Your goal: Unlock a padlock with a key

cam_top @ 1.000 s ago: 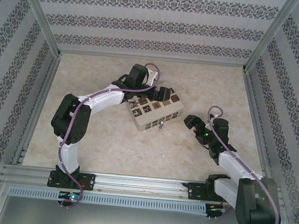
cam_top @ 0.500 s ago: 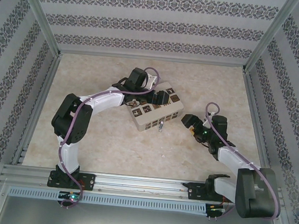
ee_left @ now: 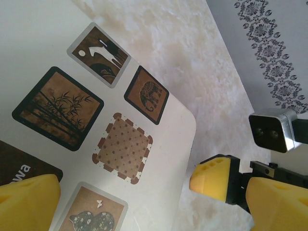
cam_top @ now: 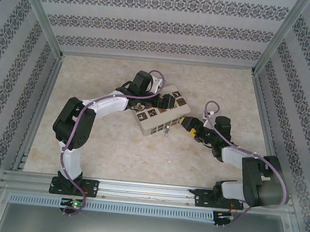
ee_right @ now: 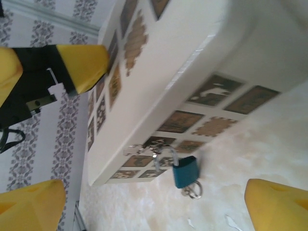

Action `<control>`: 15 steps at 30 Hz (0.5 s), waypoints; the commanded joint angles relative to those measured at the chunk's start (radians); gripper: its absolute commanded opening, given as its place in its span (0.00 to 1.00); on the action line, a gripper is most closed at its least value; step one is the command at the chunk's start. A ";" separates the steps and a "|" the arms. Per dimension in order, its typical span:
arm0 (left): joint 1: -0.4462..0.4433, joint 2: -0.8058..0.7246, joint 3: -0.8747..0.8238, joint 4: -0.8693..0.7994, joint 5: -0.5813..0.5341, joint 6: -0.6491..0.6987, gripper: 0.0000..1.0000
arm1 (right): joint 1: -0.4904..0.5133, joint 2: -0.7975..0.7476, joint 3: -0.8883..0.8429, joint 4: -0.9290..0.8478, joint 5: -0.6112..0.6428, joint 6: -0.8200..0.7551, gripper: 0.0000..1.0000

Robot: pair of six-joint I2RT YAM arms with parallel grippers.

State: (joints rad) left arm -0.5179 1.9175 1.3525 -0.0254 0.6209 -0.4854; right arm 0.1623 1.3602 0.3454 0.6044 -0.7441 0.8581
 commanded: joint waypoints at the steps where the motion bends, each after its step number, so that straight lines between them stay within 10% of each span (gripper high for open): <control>1: -0.012 0.010 -0.044 -0.077 -0.019 -0.032 1.00 | 0.045 0.038 0.037 0.110 -0.020 -0.041 0.93; 15: -0.012 0.014 -0.032 -0.111 -0.018 -0.040 0.99 | 0.091 0.187 0.009 0.279 -0.006 -0.057 0.91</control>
State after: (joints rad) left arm -0.5179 1.9141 1.3476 -0.0177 0.6178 -0.4976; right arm 0.2405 1.5272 0.3637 0.8005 -0.7456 0.8303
